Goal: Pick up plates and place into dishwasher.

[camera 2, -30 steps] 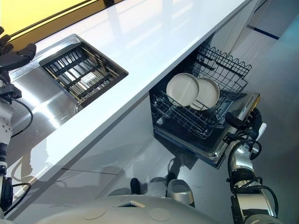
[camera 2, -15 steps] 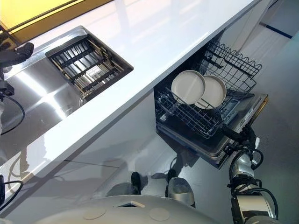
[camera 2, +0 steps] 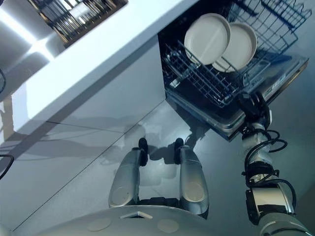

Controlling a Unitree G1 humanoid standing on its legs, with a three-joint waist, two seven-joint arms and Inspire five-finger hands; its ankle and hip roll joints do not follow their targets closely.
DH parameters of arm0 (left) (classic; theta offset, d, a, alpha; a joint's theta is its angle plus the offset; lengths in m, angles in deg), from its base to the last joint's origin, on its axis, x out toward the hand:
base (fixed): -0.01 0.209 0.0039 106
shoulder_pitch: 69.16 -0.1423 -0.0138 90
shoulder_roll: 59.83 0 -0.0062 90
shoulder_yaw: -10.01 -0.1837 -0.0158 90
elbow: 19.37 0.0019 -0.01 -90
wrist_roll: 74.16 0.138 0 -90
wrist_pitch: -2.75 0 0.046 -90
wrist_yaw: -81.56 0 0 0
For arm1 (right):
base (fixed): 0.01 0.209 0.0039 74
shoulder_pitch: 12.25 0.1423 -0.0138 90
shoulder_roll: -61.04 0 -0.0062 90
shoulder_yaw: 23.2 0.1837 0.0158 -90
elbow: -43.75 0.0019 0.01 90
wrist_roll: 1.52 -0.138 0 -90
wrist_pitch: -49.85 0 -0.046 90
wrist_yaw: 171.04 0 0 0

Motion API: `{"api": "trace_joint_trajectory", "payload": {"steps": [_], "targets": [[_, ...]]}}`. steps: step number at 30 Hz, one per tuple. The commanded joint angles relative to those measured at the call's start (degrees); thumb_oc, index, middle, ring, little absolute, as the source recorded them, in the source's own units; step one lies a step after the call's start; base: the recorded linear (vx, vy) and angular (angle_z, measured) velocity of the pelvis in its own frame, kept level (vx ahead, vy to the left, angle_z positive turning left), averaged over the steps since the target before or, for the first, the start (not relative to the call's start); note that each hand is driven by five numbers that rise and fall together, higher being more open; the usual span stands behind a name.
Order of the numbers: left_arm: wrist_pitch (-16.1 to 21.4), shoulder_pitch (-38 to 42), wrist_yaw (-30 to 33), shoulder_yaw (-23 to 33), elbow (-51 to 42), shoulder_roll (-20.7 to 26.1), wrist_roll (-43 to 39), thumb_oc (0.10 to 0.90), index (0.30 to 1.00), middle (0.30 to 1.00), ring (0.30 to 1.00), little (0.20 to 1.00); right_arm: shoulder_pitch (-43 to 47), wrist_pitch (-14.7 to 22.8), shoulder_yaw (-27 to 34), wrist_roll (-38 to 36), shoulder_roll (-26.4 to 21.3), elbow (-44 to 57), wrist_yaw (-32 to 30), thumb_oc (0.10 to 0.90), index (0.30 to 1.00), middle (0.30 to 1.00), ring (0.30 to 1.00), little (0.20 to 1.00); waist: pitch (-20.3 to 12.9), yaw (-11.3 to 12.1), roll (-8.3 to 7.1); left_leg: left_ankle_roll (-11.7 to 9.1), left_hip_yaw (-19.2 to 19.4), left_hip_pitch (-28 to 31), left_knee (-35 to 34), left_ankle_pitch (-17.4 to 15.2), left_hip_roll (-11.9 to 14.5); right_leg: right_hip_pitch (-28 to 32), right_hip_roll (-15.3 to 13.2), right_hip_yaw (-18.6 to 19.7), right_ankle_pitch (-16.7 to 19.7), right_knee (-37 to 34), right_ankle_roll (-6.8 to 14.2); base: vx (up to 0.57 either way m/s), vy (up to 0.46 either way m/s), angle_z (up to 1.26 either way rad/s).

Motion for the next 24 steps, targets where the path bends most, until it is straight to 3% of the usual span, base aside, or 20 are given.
{"api": "trace_joint_trajectory", "payload": {"steps": [1,8,16,19,24], "targets": [[6.0,6.5,2.0,1.6,-3.8,3.8,-0.6,0.800,0.900,0.900,0.900,0.900,6.6,1.8,-6.5,0.6,-1.0,7.7,8.3,0.800,0.900,0.900,0.900,0.900,-3.9,1.0,1.17,0.7,3.2,3.3,-7.6,2.8,-3.1,2.3,-0.2,0.7,-7.9,8.2,0.0,-0.01,0.081,0.05],[6.8,5.0,2.9,2.3,-4.9,2.1,-0.5,0.800,0.900,0.900,0.900,0.900,10.8,-1.9,-10.3,2.2,-0.7,19.7,11.8,0.800,0.900,0.900,0.900,0.900,-3.8,1.8,0.68,1.2,3.8,2.4,-7.5,2.7,-3.9,0.7,-0.5,1.4,-7.0,8.1,0.5,0.02,0.097,0.07],[7.0,3.2,5.0,3.7,-6.1,-0.9,0.5,0.800,0.900,0.900,0.900,0.900,17.4,-9.7,-12.5,-2.4,1.9,30.8,12.8,0.800,0.900,0.900,0.900,0.900,-3.7,2.4,0.06,1.8,5.4,1.9,-7.9,2.4,-4.6,-1.0,-0.5,2.5,-5.6,7.0,1.2,0.03,0.123,0.13],[7.2,4.2,5.5,3.3,-5.4,-2.0,-2.4,0.800,0.900,0.900,0.900,0.900,22.0,-12.0,-13.6,-8.9,3.0,32.4,13.3,0.800,0.900,0.900,0.900,0.900,-3.3,2.8,0.30,2.1,6.1,1.5,-7.9,2.3,-4.8,-1.9,-0.6,3.0,-4.9,6.5,1.4,0.00,0.123,0.08],[7.8,5.4,5.4,2.4,-3.0,-5.1,-4.4,0.800,0.900,0.900,0.900,0.900,28.8,-11.8,-13.3,-28.4,9.7,35.0,11.2,0.800,0.900,0.900,0.900,0.900,-3.1,3.1,0.44,2.4,7.2,1.2,-8.0,1.8,-5.3,-3.0,-0.7,3.9,-3.4,5.0,2.0,0.01,0.120,0.04]]}}
